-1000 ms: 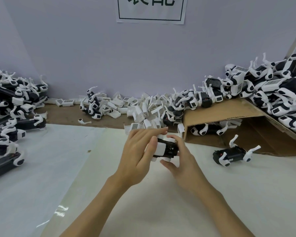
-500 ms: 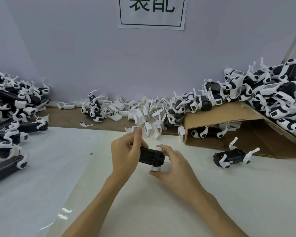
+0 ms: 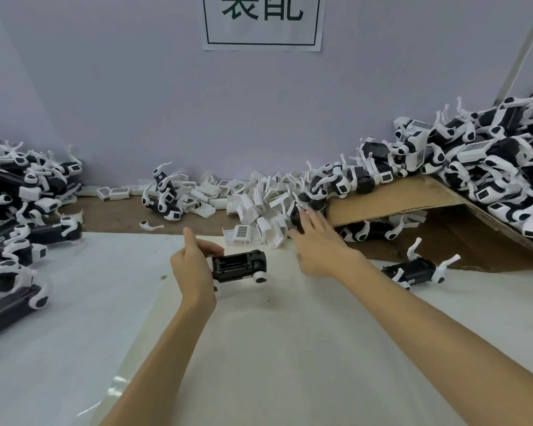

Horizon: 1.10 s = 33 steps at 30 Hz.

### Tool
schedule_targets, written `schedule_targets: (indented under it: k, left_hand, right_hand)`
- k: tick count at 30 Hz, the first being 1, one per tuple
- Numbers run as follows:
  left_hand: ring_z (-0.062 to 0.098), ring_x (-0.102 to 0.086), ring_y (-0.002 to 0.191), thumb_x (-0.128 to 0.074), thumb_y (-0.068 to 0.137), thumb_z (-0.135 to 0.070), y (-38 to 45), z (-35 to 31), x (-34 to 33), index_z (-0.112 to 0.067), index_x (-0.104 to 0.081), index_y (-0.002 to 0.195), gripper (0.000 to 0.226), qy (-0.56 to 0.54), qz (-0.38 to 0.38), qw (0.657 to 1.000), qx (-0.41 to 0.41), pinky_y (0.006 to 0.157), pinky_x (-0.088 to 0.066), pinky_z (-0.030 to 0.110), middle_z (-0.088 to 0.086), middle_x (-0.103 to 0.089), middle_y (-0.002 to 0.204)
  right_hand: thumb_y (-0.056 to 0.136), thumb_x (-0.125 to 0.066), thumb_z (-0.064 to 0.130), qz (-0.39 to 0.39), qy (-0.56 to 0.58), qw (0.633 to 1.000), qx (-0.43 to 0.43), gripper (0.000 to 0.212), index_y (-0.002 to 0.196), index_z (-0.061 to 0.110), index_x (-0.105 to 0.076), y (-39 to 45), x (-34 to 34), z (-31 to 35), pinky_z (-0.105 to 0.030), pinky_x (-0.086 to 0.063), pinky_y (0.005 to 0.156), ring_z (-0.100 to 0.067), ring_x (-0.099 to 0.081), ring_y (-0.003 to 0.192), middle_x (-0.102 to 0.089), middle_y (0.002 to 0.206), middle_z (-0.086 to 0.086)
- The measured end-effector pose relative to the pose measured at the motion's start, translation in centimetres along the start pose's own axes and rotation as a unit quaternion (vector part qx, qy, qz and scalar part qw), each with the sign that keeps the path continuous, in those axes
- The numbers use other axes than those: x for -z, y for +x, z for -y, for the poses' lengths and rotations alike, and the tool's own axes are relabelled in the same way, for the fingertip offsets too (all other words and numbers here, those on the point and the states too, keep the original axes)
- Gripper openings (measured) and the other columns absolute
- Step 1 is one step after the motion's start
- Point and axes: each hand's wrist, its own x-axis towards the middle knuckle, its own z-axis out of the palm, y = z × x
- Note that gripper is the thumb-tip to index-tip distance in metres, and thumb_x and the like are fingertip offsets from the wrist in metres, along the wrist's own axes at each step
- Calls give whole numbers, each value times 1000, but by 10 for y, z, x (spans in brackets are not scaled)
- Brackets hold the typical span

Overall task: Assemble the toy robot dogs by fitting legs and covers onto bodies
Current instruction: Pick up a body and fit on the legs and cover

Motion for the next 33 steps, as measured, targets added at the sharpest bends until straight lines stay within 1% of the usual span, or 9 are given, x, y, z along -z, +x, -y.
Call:
schedule_targets:
  k: [7,9,11,15,21,24,27,30,33]
  left_hand:
    - [7,-57,63,-44,107,-61,1,8,3,-19,-72,56,72,74,59,995,-38,60,-37,32,-11,-72,69]
    - [8,-67,79,-43,108,-60,2,12,4,-17,-74,59,73,65,70,994,-57,72,-42,35,-7,-76,74]
    - [12,-71,94,-39,108,-59,2,15,4,-17,-76,60,73,58,80,992,-81,90,-43,37,-1,-79,80]
    - [10,-71,93,-33,108,-60,1,16,2,-20,-76,60,76,46,80,992,-91,108,-42,45,3,-80,82]
    - [30,-68,87,-35,110,-60,0,11,3,-17,-75,58,78,60,88,993,-50,107,-46,59,5,-77,77]
    - [28,-68,86,-35,110,-60,-3,10,1,-17,-75,58,78,50,88,994,-43,106,-46,57,4,-78,78]
    - [27,-67,87,-36,110,-61,-5,10,-1,-17,-74,59,77,41,100,994,-29,103,-47,54,5,-78,79]
    - [27,-67,90,-37,109,-63,-11,8,-4,-17,-75,62,76,43,132,990,-15,95,-45,50,7,-77,83]
    - [24,-69,96,-37,108,-63,-20,6,-10,-17,-76,66,73,51,187,981,-4,96,-46,45,8,-79,90]
  right_hand:
    - [109,-43,36,57,-249,959,-120,49,155,18,-47,8,-21,1,-66,10,124,-52,-10,155,-30,166,-25]
    - [108,-48,30,23,-264,959,-104,41,146,17,-55,4,-26,-2,-65,9,125,-46,-23,152,-46,156,-20]
    - [105,-52,21,-22,-261,961,-85,34,137,14,-58,0,-28,-6,-62,5,127,-42,-36,144,-58,143,-17]
    - [99,-55,7,-90,-219,970,-53,32,131,6,-53,-8,-36,-16,-53,-10,129,-37,-51,125,-62,126,-16]
    - [96,-41,1,-189,-186,964,11,28,114,11,-60,-20,-34,-27,-44,-30,123,-32,-60,107,-68,106,-10]
    - [102,-56,14,-299,-38,953,-13,12,100,15,-68,-28,-38,-20,-40,-49,99,-27,-67,91,-73,89,-2]
    - [103,-66,28,-353,288,886,-86,16,94,15,-70,-40,-45,-1,-38,-53,69,-22,-65,75,-70,82,0]
    - [101,-68,28,-348,511,772,-147,12,90,24,-70,-51,-52,18,-27,-54,62,-10,-68,69,-71,81,8]
    - [101,-66,16,-315,665,659,-158,15,99,31,-69,-61,-54,28,-29,-60,61,-16,-74,64,-74,80,1]
